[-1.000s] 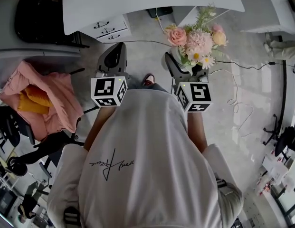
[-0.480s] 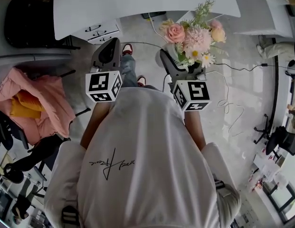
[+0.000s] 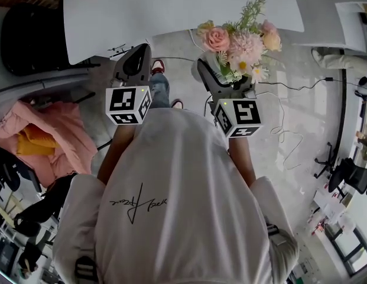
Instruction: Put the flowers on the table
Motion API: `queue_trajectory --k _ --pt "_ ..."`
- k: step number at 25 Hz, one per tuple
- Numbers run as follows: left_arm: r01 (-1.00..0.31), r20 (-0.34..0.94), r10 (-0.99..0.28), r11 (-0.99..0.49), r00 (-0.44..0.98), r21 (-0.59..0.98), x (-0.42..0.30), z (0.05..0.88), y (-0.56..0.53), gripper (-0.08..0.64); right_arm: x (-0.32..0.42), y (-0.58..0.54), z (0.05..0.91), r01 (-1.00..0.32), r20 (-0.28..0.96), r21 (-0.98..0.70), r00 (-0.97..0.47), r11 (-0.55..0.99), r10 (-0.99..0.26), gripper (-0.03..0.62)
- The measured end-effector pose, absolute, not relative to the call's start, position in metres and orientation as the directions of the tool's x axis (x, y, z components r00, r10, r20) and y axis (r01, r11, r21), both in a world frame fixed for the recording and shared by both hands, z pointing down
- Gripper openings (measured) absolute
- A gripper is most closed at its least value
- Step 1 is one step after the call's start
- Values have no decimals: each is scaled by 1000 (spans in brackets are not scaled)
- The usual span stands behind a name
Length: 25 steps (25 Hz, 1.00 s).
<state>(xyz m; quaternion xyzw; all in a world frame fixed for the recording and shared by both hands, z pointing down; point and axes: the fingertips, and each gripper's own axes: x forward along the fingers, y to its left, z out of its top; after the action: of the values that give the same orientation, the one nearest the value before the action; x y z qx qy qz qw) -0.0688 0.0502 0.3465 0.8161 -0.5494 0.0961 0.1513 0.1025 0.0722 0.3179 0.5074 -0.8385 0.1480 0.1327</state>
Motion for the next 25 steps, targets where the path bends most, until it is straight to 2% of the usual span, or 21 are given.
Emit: queue_trajectory --k 15,25 --pt "-906 273 -864 -396 424 151 -113 319 -67 5 56 -39 298 -909 352 -97 -412 405 -841 393" --pt "-880 216 -853 -456 475 134 -126 303 -119 5 37 -92 272 -927 273 -66 -372 369 -887 391"
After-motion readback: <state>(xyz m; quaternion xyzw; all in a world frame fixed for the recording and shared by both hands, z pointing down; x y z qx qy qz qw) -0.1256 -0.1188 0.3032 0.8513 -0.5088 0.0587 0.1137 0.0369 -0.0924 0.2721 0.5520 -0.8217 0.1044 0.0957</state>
